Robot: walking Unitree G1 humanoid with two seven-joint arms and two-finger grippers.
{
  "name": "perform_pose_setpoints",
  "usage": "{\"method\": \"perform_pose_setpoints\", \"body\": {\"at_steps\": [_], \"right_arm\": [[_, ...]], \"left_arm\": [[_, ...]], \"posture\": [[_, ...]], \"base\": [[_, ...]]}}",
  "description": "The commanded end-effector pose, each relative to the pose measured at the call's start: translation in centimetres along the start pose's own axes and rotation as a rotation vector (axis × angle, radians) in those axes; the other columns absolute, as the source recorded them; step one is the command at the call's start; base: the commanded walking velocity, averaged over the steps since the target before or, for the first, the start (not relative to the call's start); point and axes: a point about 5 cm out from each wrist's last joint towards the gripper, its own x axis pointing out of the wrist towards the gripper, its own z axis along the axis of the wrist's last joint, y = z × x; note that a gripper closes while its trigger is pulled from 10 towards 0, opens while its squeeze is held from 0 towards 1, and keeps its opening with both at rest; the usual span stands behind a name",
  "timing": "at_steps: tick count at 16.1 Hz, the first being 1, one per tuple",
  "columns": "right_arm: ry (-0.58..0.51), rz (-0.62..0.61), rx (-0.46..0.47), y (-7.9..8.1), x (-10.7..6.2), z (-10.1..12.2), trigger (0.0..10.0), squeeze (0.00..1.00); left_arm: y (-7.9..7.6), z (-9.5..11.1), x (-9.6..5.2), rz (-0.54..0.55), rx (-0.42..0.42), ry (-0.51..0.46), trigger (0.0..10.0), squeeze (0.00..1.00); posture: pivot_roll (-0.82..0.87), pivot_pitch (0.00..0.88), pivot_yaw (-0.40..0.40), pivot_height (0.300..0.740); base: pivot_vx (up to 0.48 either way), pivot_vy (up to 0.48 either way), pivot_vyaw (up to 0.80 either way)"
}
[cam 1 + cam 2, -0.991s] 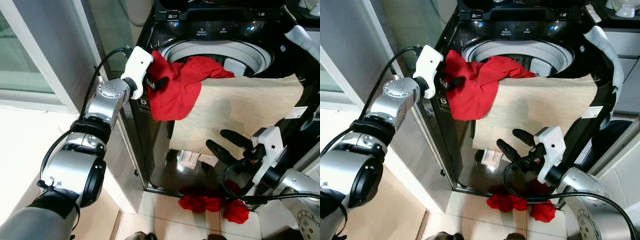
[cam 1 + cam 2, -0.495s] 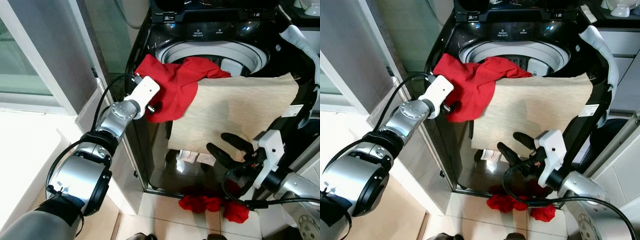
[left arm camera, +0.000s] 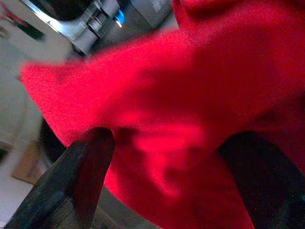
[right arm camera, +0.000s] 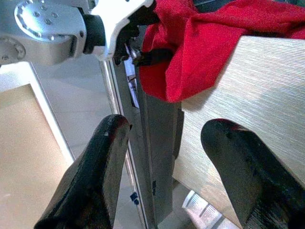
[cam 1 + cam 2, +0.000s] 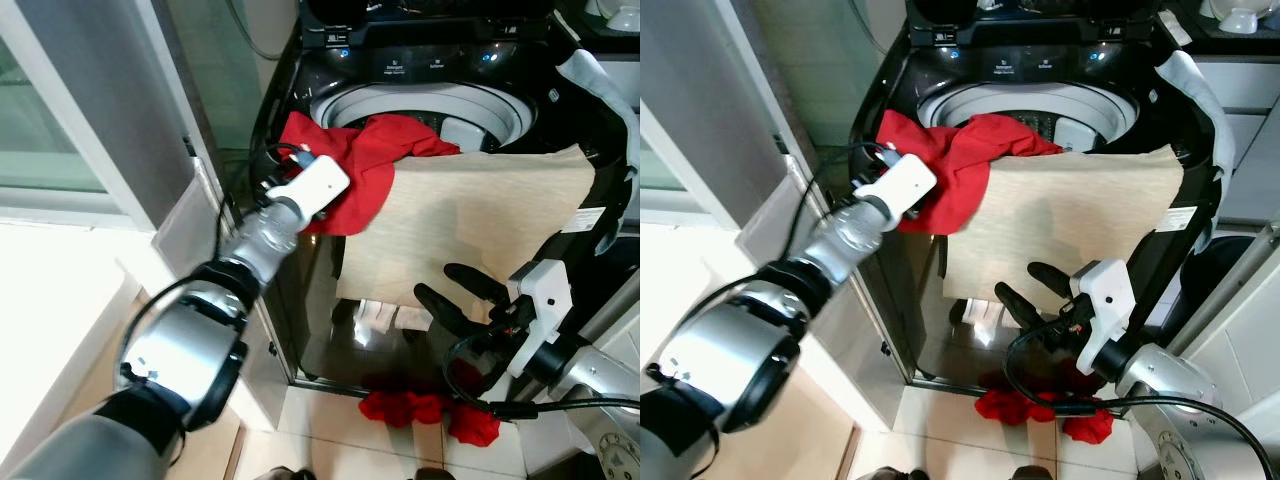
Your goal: Clothes washing
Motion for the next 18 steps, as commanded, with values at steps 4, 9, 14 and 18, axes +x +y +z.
{"method": "perform_pose_setpoints", "body": {"at_steps": [4,9,14,18], "right_arm": [[-0.01,-0.002,-0.016,-0.1,0.3,0.4,10.0,0.4],[-0.012,0.004,-0.022,-0.3,0.8,0.4,10.0,0.41],[-0.029,0.019,-0.021,-0.4,1.5,0.5,10.0,0.41],[-0.104,-0.097,-0.014,-1.6,2.6,1.4,10.0,0.41]], "left_arm": [[3.1,7.1,1.1,0.185,-0.015,-0.245,10.0,0.0],[7.4,14.5,0.4,0.393,-0.059,-0.521,10.0,0.0],[7.1,9.4,0.5,0.331,-0.07,-0.425,10.0,0.0],[8.3,4.9,0.2,0.08,-0.341,-0.328,10.0,0.0]], "posture": [[-0.37,0.0,0.151,0.74],[-0.36,0.0,0.145,0.74],[-0.33,0.0,0.135,0.74],[-0.3,0.0,0.117,0.74]], "base": [[0.0,0.0,0.0],[0.0,0.0,0.0],[0.0,0.0,0.0],[0.0,0.0,0.0]]}}
